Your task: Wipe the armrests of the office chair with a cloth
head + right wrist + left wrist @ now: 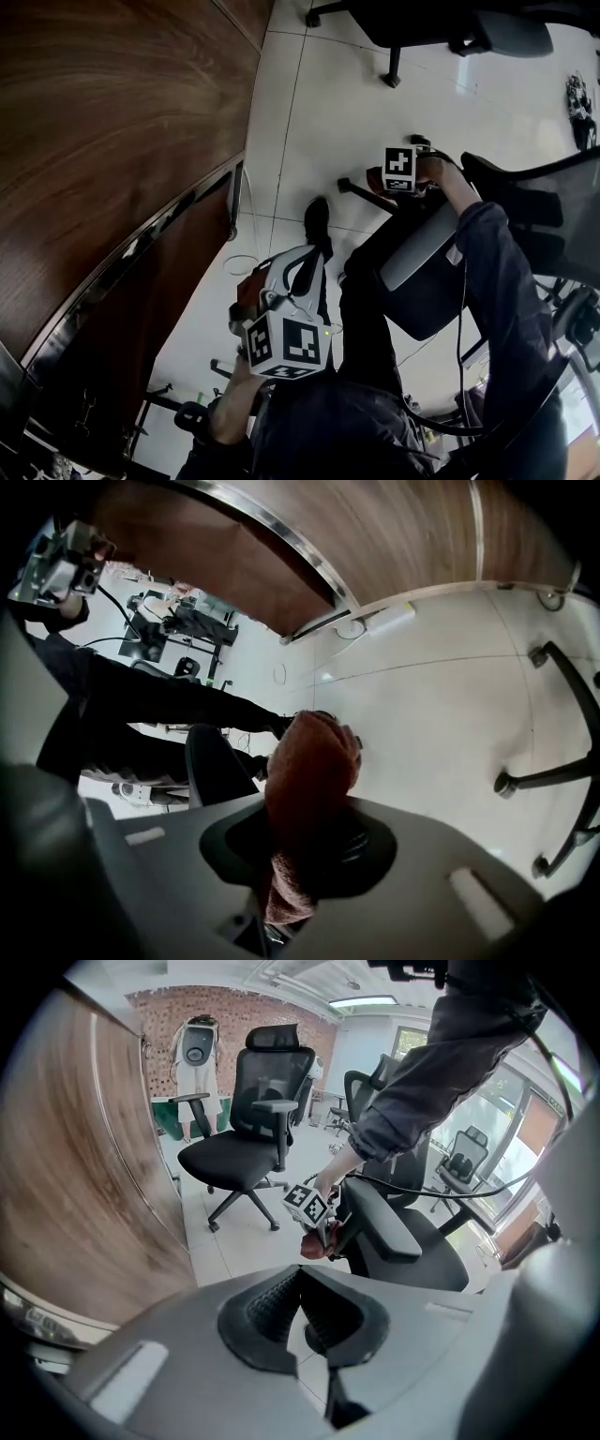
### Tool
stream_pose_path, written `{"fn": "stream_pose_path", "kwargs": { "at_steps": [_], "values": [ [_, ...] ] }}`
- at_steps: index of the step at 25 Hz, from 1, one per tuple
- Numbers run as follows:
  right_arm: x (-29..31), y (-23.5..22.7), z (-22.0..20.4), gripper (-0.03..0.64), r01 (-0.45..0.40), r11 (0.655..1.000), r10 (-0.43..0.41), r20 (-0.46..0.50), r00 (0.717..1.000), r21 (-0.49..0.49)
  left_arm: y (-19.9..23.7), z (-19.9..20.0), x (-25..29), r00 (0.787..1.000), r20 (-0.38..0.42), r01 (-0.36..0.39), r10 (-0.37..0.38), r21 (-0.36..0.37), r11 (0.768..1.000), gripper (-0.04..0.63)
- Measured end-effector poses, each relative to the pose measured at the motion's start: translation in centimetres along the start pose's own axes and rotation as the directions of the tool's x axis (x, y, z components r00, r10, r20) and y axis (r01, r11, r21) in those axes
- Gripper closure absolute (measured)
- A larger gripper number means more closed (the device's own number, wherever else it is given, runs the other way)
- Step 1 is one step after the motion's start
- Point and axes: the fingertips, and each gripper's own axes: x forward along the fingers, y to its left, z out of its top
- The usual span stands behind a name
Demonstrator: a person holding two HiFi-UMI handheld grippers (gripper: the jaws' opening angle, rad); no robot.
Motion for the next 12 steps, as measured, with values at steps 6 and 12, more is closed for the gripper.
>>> {"fn": "stream_pose_path", "kwargs": {
  "at_steps": [6,12],
  "values": [
    [-4.0,2.3,1.8,0.531,0.004,0.993,0.005,0.08,0.997,-0.122,-0.1,0.0,-0.7,1.0,-0.012,-0.005,0.005,0.004,1.0,0.58],
    [-13.0,8.9,3.0,0.531,-0.011,0.964,0.057,0.164,0.985,-0.267,-0.5,1.7,-0.8,1.0,0.018,0.015,-0.016,0.045,0.999,0.58]
  ]
}}
